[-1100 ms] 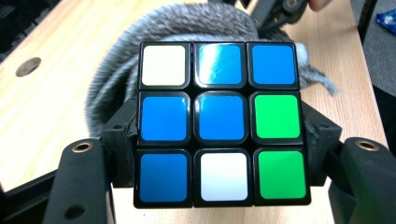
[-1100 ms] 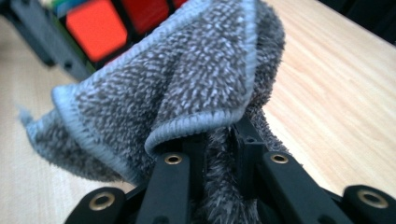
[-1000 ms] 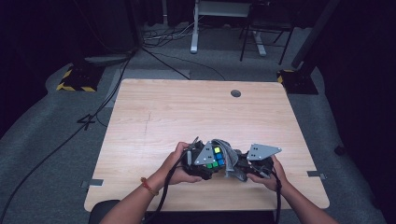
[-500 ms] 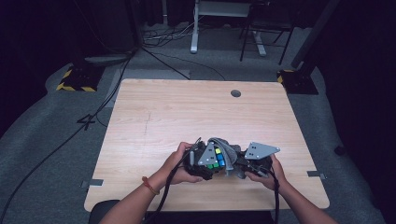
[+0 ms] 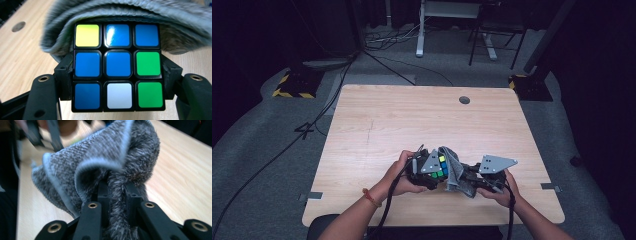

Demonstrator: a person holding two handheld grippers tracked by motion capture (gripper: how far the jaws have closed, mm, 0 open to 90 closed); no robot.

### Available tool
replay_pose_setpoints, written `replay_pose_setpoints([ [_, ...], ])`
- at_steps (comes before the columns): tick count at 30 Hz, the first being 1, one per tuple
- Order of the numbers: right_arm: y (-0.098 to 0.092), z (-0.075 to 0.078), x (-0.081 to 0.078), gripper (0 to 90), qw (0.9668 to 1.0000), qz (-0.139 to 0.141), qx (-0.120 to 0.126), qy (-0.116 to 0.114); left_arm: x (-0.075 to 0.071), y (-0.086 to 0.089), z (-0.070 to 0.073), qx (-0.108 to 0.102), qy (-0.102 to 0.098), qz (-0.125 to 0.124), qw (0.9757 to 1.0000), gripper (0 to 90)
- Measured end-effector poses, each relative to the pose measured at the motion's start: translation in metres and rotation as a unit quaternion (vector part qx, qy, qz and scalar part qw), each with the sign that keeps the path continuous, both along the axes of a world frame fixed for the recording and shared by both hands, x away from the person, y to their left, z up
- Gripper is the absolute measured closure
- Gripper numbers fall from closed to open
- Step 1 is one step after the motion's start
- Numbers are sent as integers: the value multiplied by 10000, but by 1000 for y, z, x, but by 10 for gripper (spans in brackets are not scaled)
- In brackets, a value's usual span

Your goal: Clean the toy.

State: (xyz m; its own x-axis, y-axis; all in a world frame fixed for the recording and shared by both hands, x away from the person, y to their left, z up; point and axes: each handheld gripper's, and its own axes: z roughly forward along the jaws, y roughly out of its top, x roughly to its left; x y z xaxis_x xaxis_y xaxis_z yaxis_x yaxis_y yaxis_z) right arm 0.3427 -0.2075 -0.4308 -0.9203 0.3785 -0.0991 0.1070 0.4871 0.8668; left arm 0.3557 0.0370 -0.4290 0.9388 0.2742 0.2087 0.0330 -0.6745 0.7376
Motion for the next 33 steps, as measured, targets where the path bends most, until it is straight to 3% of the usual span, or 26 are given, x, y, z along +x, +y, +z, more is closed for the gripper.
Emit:
replay_pose_setpoints([
  [3,0,-1,2,789,10000,-29,-30,-33,-2,-1,1,-62,-52,-18,10000,332],
  [7,-4,-13,14,789,9991,-233,-282,228,-7,-1,8,-279,-175,-113,9994,332],
  [10,-5,-22,18,789,9982,-180,-345,455,-9,0,11,-407,-180,-188,9988,332],
  [15,-5,-20,17,791,9978,89,113,651,-5,4,11,-465,-47,-241,9986,325],
  [17,-9,-17,17,791,9970,129,335,690,-4,3,6,-301,7,-193,9994,322],
  [20,-11,-8,14,791,9962,206,557,629,-6,-3,-2,57,-118,-127,9998,326],
  [23,-10,-4,9,791,9979,194,452,427,-6,-3,-1,-20,-121,-157,9998,330],
  [27,-10,-4,12,789,9980,122,471,415,-6,-3,0,-72,-148,-71,9998,331],
  [32,-5,-14,17,790,9989,-6,59,463,-7,1,10,-292,-181,-143,9993,333],
  [33,-3,-19,17,790,9987,-30,-152,482,-7,2,11,-311,-201,-153,9992,334],
])
